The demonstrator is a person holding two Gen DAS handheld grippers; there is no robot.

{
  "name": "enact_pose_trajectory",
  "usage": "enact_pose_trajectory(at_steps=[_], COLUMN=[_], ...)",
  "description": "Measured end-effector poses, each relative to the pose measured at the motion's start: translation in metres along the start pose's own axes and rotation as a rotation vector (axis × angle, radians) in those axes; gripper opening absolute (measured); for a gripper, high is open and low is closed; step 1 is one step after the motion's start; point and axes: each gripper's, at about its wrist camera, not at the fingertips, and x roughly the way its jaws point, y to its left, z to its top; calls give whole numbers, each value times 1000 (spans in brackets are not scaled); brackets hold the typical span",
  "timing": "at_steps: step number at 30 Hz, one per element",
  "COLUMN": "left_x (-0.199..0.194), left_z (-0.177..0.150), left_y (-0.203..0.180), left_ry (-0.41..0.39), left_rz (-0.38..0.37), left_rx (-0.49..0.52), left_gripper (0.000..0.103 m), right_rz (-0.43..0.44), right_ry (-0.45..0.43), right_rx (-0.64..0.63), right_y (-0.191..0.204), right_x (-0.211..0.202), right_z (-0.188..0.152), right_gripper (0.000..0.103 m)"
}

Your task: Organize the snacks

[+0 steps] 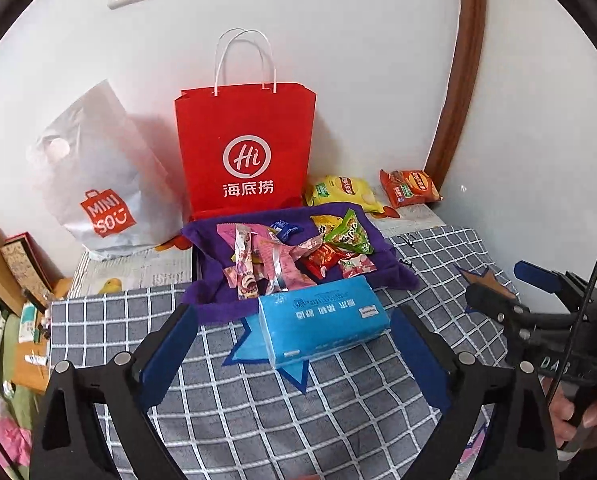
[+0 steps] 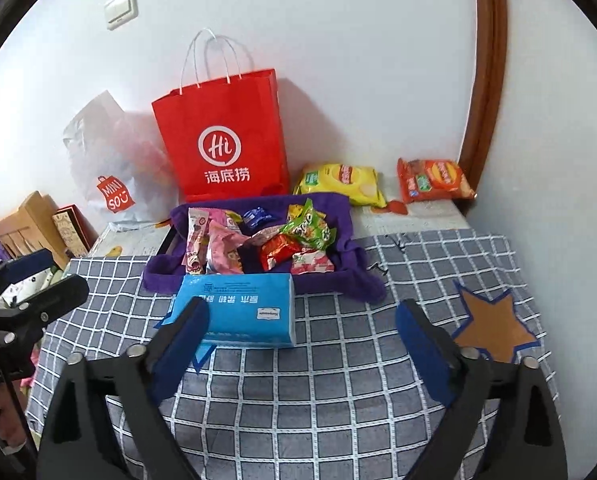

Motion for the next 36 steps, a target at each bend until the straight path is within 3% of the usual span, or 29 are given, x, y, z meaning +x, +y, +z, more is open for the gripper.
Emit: enact_pose_trajectory(at_steps=[13,36], left_x=[-16,-24], left_z=[-15,-12], left_y=[-1,-4], left_ry=[-8,-27], left_rz=[16,25], left_rx=[-15,-4], left_gripper=[98,98], right_rz=[-31,-28], right_ry=[2,-23], right_rx=[-43,-10], right_y=[12,9], right_x=[-14,-25], right_z=[-17,-21], right_gripper=[101,101])
